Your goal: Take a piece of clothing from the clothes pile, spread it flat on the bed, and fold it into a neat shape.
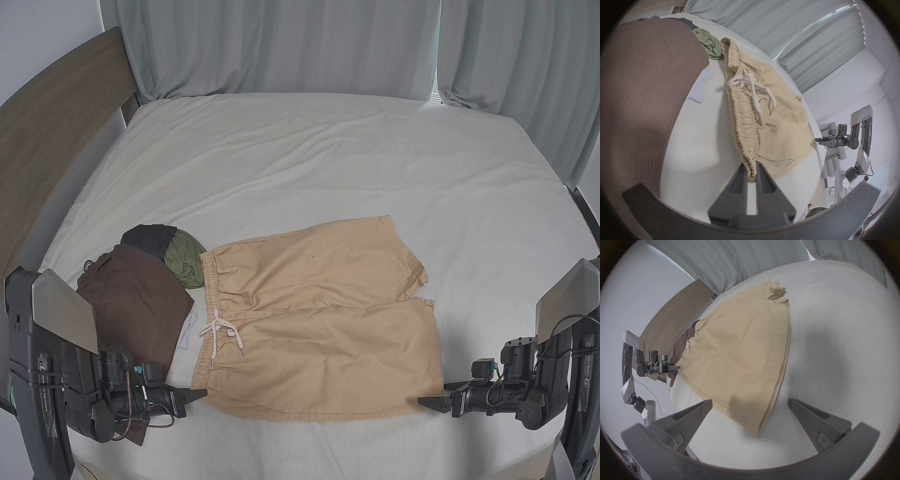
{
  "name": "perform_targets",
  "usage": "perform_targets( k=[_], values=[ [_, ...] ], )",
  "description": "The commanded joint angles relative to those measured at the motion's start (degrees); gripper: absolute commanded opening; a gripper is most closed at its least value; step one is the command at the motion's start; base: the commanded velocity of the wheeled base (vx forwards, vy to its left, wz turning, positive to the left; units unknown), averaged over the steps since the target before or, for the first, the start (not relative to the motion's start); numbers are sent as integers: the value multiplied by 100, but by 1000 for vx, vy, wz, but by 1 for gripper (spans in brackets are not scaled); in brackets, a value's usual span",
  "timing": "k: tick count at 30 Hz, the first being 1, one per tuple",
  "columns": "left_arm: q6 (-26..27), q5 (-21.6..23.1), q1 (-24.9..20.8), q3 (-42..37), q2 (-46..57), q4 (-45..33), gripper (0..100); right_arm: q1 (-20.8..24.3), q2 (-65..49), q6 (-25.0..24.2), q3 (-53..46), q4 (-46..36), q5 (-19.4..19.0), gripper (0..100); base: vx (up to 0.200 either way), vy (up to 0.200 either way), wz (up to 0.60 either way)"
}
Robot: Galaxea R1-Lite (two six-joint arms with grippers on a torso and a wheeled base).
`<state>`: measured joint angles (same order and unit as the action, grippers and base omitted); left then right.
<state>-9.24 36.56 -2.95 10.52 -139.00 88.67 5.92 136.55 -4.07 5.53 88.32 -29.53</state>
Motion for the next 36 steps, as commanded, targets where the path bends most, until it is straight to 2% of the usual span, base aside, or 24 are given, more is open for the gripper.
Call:
perform_targets(
  k=[1, 17, 18, 30, 34, 36],
  values=[
    [1, 0, -4, 3, -49, 1, 0, 14, 4, -6, 27, 1, -88, 100, 0, 0, 0],
    [1, 0, 5, 3, -40, 1, 0, 102, 39, -6, -9, -8, -115, 100, 0, 0, 0],
    [1, 0, 5, 3, -40, 1, 0, 102, 39, -6, -17, -8, -115, 0, 0, 0, 0],
    [1, 9, 23, 11, -57, 1, 0, 84, 162, -6, 0, 1, -97, 0, 0, 0, 0],
    [1, 106, 23, -33, -57, 1, 0, 84, 162, -6, -17, 1, -88, 0, 0, 0, 0],
    [1, 325, 66, -85, -5, 1, 0, 58, 118, 3, -167, -8, -88, 0, 0, 0, 0]
  ],
)
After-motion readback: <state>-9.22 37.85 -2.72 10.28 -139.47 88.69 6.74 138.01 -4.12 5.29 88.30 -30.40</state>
